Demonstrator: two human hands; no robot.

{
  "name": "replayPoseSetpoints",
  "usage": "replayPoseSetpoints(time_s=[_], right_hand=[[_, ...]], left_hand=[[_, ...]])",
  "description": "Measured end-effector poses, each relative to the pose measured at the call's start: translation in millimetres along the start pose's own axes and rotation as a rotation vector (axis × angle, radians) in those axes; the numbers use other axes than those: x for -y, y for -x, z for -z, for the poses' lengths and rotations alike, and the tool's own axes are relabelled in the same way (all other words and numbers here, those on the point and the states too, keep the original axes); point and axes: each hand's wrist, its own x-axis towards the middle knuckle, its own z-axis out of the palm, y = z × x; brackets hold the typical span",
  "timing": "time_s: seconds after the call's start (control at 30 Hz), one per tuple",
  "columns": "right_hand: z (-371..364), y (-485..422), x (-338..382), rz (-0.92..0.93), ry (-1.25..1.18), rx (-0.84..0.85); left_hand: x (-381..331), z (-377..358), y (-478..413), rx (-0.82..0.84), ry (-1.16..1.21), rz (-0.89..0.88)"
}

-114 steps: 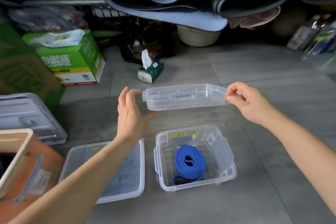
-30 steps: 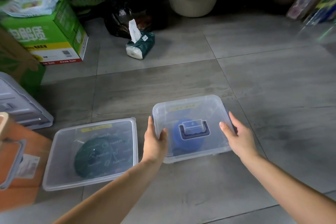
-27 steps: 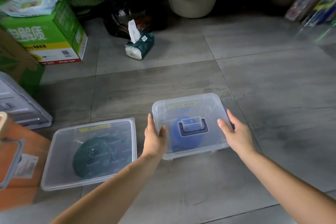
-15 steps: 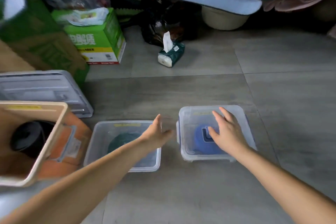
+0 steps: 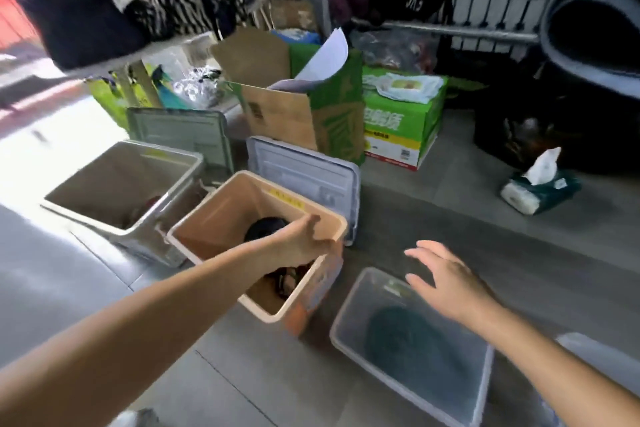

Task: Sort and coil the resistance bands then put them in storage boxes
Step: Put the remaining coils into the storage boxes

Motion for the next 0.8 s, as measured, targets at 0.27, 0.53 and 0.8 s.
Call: replayPoseSetpoints(time_s=[0.27,0.53,0.8], right_hand=[[-26.8,-140.7,70.7,-0.343,-0.1,-0.161],[-62.6,-217.4,99.5,-0.672,-0.313,-0.325],[-72.6,-224.1,102.5,-0.754,-0.358,-0.467]], left_hand=[[112.6,133.9,-107.1,-0.248,0.026,0.047],[156.6,190.2,-224.7,-0.185,0.165,-0.023],[167.8,168.9,-288.3,-0.026,0.585,0.033]])
